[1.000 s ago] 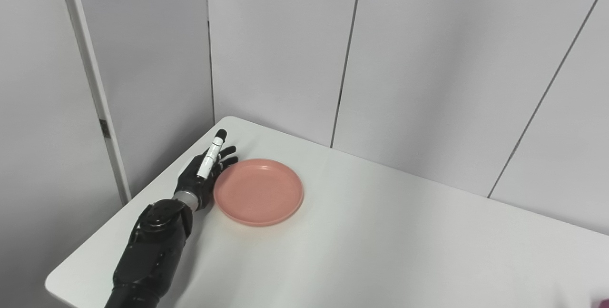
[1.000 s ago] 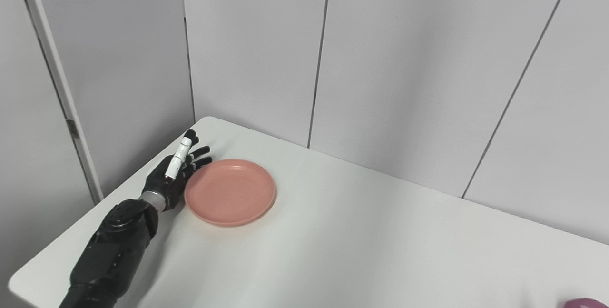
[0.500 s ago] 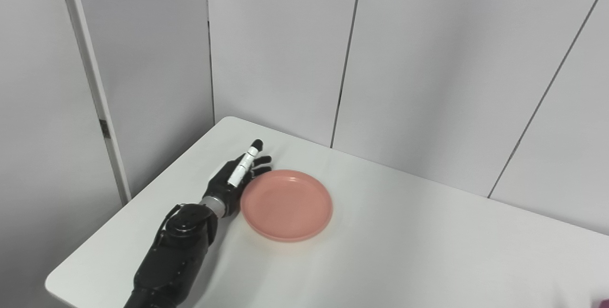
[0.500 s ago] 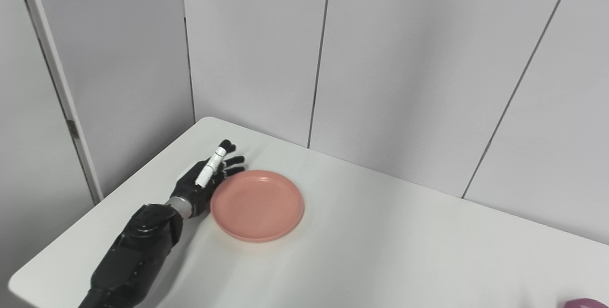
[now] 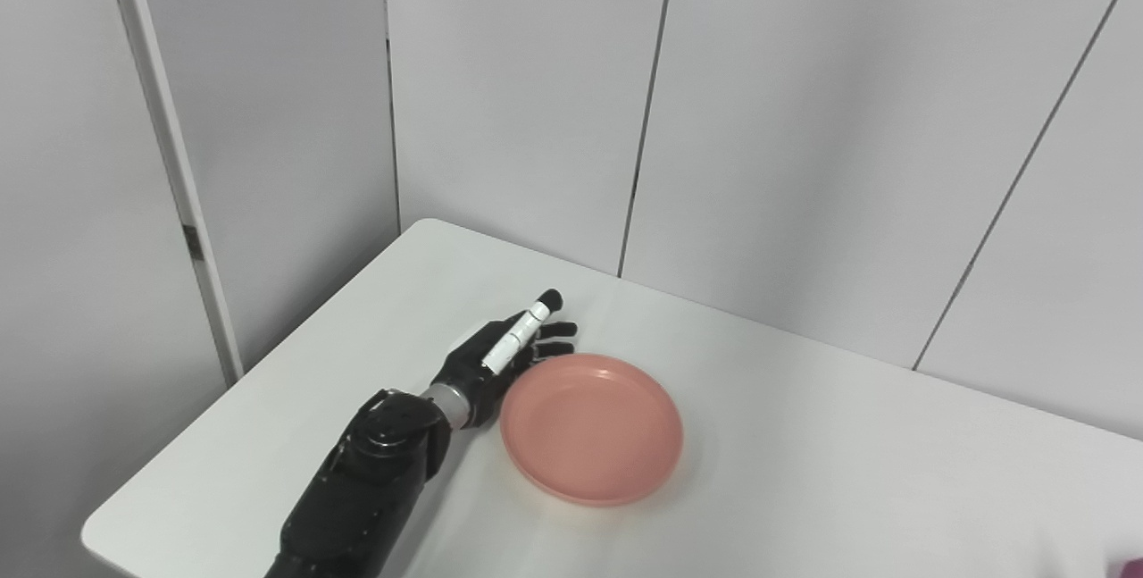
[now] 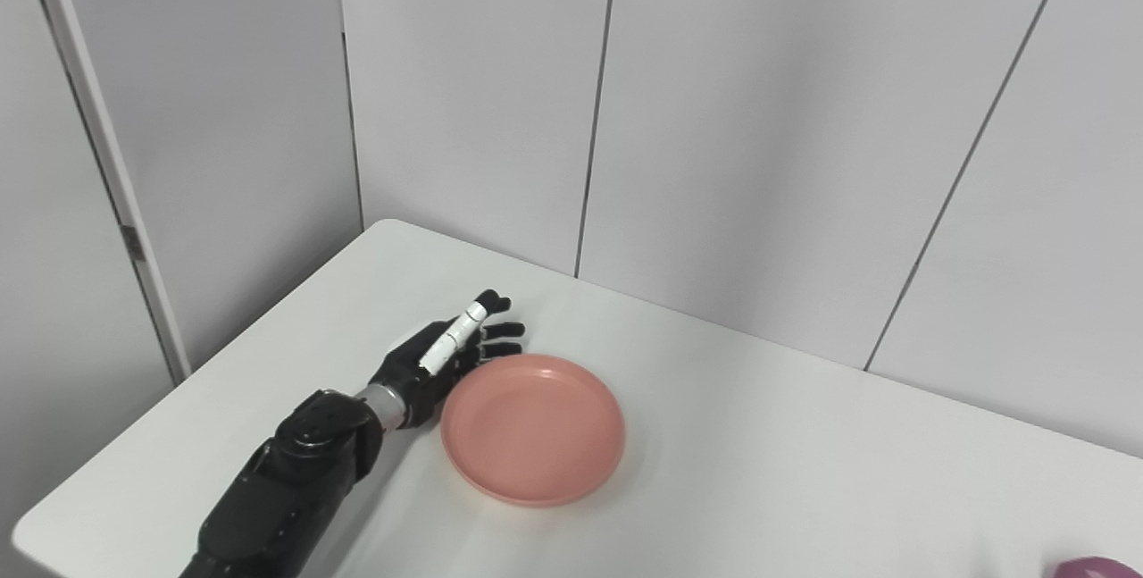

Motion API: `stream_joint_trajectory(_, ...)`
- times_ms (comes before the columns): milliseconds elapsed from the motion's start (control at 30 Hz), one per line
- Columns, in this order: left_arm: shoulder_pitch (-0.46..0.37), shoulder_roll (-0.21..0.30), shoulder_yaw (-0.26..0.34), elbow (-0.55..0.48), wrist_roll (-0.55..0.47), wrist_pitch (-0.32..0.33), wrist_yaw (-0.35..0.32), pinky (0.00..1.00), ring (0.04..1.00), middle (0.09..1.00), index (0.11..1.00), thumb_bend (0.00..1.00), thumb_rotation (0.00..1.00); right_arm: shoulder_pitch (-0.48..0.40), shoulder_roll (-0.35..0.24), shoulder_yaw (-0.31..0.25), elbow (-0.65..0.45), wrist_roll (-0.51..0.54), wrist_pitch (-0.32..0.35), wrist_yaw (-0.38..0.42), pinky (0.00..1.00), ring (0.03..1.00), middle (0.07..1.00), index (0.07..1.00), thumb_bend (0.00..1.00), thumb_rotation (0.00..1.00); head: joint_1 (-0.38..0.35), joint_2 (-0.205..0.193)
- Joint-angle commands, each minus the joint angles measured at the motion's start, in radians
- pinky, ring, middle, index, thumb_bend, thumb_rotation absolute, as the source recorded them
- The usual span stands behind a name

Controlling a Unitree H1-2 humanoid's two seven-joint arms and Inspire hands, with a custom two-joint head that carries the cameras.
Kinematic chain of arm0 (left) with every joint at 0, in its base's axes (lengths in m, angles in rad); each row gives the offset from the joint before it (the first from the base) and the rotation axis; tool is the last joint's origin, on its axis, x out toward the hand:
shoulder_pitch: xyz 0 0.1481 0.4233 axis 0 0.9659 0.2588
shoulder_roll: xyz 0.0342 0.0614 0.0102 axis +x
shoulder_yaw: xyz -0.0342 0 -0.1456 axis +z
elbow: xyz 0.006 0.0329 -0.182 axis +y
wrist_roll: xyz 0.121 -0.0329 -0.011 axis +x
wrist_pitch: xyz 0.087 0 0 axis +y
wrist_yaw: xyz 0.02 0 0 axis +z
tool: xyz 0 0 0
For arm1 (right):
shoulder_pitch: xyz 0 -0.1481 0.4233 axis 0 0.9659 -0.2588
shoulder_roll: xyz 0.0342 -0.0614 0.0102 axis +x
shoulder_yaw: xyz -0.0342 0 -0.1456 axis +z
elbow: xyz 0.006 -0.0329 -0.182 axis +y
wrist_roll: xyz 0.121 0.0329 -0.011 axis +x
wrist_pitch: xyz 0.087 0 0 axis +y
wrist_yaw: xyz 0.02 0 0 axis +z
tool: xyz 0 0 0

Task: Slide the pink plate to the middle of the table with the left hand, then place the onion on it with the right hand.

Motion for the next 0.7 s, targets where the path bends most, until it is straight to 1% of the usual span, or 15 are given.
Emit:
stream_joint_trajectory(0, -0.01, -0.019, -0.017, -0.053, -0.006, 0.026, -0.031, 0.81, 0.825, 0.848, 0.906, 0.9, 0.83, 0.039, 0.037, 0.018, 0.022, 0.011, 0.03, -0.006, 1.0, 0.971, 0.975, 0.999, 0.72, 1.0, -0.002, 0.002)
stream_joint_trajectory(33, -0.004, -0.023, -0.017, -0.062, -0.005, 0.028, -0.029, 0.81, 0.827, 0.848, 0.905, 0.91, 0.84, 0.039, 0.04, 0.018, 0.02, 0.011, 0.03, -0.008, 1.0, 0.966, 0.97, 0.997, 0.72, 1.0, -0.018, 0.01)
stream_joint_trajectory(133, 0.013, -0.039, -0.018, -0.082, 0.002, 0.025, -0.022, 0.81, 0.834, 0.85, 0.907, 0.91, 0.84, 0.038, 0.049, 0.019, 0.015, 0.005, 0.032, -0.015, 1.0, 0.953, 0.958, 0.99, 0.72, 1.0, -0.033, 0.018)
stream_joint_trajectory(167, 0.024, -0.055, -0.018, -0.09, 0.011, 0.02, -0.007, 0.81, 0.836, 0.85, 0.906, 0.91, 0.84, 0.036, 0.045, 0.024, 0.016, 0.001, 0.034, -0.011, 1.0, 0.95, 0.956, 0.989, 0.72, 1.0, -0.048, 0.027)
stream_joint_trajectory(200, 0.032, -0.067, -0.017, -0.095, 0.018, 0.017, 0.002, 0.81, 0.838, 0.849, 0.901, 0.9, 0.84, 0.036, 0.042, 0.029, 0.017, -0.002, 0.035, -0.009, 1.0, 0.963, 0.971, 0.995, 0.73, 1.0, -0.048, 0.027)
stream_joint_trajectory(233, 0.043, -0.092, -0.011, -0.102, 0.025, 0.012, 0.024, 0.81, 0.838, 0.847, 0.898, 0.9, 0.84, 0.037, 0.038, 0.033, 0.017, 0.001, 0.034, -0.001, 1.0, 0.97, 0.979, 0.998, 0.73, 1.0, -0.061, 0.036)
stream_joint_trajectory(267, 0.054, -0.117, -0.007, -0.107, 0.032, 0.006, 0.045, 0.82, 0.842, 0.85, 0.905, 0.89, 0.84, 0.039, 0.035, 0.036, 0.018, 0.004, 0.029, 0.005, 1.0, 0.972, 0.983, 0.997, 0.72, 1.0, -0.061, 0.036)
stream_joint_trajectory(300, 0.063, -0.138, -0.003, -0.112, 0.039, 0.002, 0.061, 0.82, 0.842, 0.851, 0.906, 0.89, 0.84, 0.042, 0.035, 0.04, 0.013, 0.004, 0.027, 0.007, 1.0, 0.972, 0.983, 0.997, 0.72, 1.0, -0.078, 0.048)
stream_joint_trajectory(367, 0.082, -0.178, 0.001, -0.122, 0.055, -0.011, 0.092, 0.83, 0.857, 0.868, 0.928, 0.88, 0.85, 0.049, 0.038, 0.046, 0.002, 0.005, 0.02, 0.011, 1.0, 0.956, 0.969, 0.983, 0.71, 1.0, -0.099, 0.061)
stream_joint_trajectory(433, 0.095, -0.204, 0.002, -0.13, 0.068, -0.02, 0.109, 0.86, 0.872, 0.886, 0.945, 0.87, 0.85, 0.054, 0.04, 0.051, -0.006, 0.006, 0.014, 0.015, 1.0, 0.945, 0.96, 0.973, 0.71, 1.0, -0.109, 0.068)
stream_joint_trajectory(467, 0.105, -0.228, 0.003, -0.133, 0.081, -0.032, 0.129, 0.87, 0.876, 0.891, 0.95, 0.87, 0.85, 0.058, 0.043, 0.053, -0.011, 0.007, 0.011, 0.015, 1.0, 0.942, 0.957, 0.97, 0.71, 1.0, -0.123, 0.078)
stream_joint_trajectory(500, 0.111, -0.244, 0.003, -0.135, 0.09, -0.041, 0.143, 0.89, 0.884, 0.901, 0.943, 0.85, 0.86, 0.061, 0.045, 0.055, -0.015, 0.007, 0.01, 0.014, 0.97, 0.928, 0.945, 0.953, 0.72, 1.0, -0.123, 0.078)
stream_joint_trajectory(533, 0.117, -0.261, 0.004, -0.139, 0.096, -0.046, 0.156, 0.9, 0.886, 0.903, 0.942, 0.84, 0.86, 0.063, 0.048, 0.057, -0.02, 0.006, 0.009, 0.012, 0.96, 0.925, 0.942, 0.948, 0.72, 1.0, -0.138, 0.087)
stream_joint_trajectory(567, 0.121, -0.273, 0.006, -0.141, 0.1, -0.049, 0.163, 0.91, 0.894, 0.91, 0.944, 0.83, 0.86, 0.065, 0.05, 0.058, -0.024, 0.005, 0.009, 0.011, 0.95, 0.912, 0.931, 0.935, 0.74, 0.99, -0.138, 0.087)
stream_joint_trajectory(667, 0.127, -0.289, 0.004, -0.146, 0.113, -0.051, 0.168, 0.89, 0.894, 0.911, 0.942, 0.82, 0.87, 0.065, 0.057, 0.062, -0.028, 0.002, 0.004, 0.009, 0.92, 0.896, 0.917, 0.918, 0.75, 0.97, -0.169, 0.1)
